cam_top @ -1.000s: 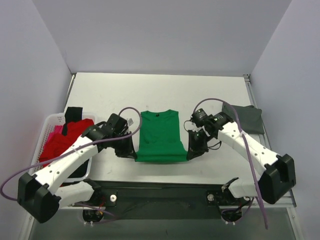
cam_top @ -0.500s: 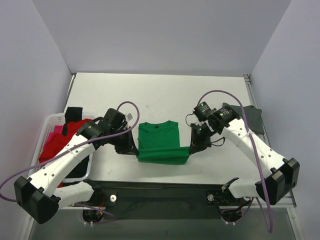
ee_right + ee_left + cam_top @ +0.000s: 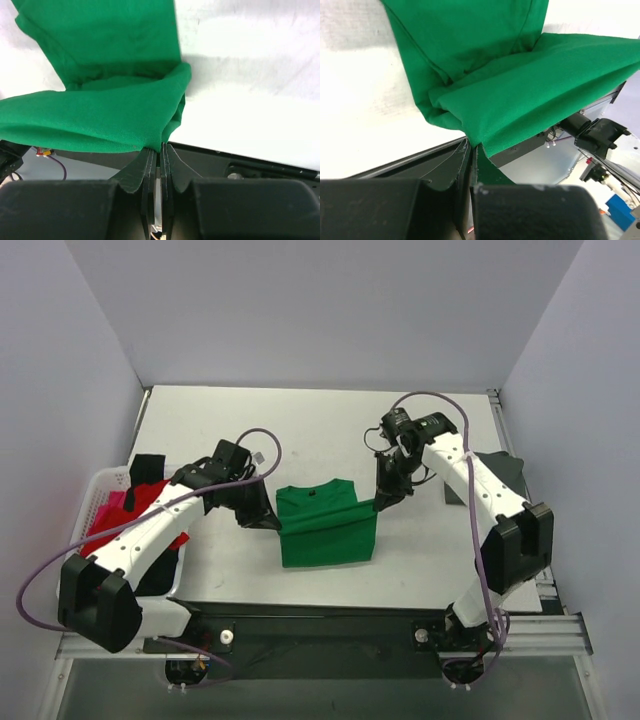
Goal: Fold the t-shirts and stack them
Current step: Fold the long partially folded tshirt into a neat square
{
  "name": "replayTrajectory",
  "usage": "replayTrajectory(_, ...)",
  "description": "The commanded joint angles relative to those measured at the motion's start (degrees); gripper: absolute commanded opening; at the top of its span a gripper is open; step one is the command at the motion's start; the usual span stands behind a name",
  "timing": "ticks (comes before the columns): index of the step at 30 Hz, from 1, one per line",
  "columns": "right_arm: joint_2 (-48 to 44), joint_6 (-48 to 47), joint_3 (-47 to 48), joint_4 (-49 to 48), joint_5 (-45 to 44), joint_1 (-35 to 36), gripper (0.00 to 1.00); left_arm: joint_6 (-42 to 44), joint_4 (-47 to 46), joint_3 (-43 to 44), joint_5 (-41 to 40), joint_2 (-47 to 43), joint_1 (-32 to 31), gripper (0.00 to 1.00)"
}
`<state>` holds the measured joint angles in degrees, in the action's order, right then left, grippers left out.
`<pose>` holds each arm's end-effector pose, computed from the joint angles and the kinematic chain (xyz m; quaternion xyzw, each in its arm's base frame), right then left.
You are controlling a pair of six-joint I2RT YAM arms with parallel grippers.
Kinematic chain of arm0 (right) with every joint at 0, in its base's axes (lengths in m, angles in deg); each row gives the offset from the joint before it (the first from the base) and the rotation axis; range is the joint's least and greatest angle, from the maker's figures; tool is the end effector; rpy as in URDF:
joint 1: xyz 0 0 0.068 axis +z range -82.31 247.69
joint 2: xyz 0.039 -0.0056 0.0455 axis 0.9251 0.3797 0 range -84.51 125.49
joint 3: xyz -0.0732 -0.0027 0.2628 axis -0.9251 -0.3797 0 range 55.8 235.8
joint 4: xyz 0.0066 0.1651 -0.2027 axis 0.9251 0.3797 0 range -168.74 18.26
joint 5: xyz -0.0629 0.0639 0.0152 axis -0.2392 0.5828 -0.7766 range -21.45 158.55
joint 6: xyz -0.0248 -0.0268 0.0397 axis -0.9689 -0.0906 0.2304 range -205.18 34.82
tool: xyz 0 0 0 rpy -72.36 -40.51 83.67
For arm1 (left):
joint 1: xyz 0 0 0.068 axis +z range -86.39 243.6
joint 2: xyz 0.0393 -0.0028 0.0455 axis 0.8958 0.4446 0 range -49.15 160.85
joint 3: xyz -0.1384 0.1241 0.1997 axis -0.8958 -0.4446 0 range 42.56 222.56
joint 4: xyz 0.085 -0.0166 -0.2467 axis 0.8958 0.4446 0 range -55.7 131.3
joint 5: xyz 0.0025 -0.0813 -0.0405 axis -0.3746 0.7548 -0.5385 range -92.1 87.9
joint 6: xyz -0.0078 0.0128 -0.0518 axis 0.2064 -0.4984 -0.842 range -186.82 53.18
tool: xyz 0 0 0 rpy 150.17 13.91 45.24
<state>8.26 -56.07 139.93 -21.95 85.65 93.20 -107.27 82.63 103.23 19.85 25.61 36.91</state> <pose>0.2923 0.1512 0.3015 -0.0014 0.9667 0.2257 0.1203 0.2195 -0.1252 0.2719 -0.0691 0.9520 -0.2835 0.0927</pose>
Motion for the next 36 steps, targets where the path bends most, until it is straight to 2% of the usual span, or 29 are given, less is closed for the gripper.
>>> replayTrajectory(1,3.55,-4.05,4.97,2.71,-1.81,-1.61,0.00,2.39,-3.59,2.09,2.91,2.57,1.99,0.00)
replayTrajectory(15,19.72,-6.60,19.65,2.79,0.47,-4.07,0.00,3.00,-11.50,4.81,7.05,14.44,8.85,0.00)
replayTrajectory(31,34.66,-7.92,32.04,3.58,3.63,-6.09,0.00,2.05,-15.11,10.17,6.52,27.36,13.24,0.00)
replayTrajectory(32,35.37,-8.09,33.97,3.50,4.51,-6.18,0.03,1.60,-15.90,10.00,5.39,27.45,13.69,0.06)
replayTrajectory(33,36.16,-8.27,35.47,3.50,5.21,-6.18,0.11,1.16,-16.51,10.00,4.77,27.46,14.30,0.18)
replayTrajectory(34,36.95,-8.36,36.87,3.50,5.83,-6.27,0.24,0.38,-17.04,10.00,4.07,27.37,14.83,0.31)
replayTrajectory(35,38.43,-8.45,40.11,3.50,6.45,-6.44,0.46,0.11,-17.74,10.00,3.45,27.28,15.88,0.46)
replayTrajectory(36,39.06,-8.54,41.62,3.50,7.15,-6.45,0.52,0.19,-19.49,10.26,2.49,27.11,16.24,0.50)
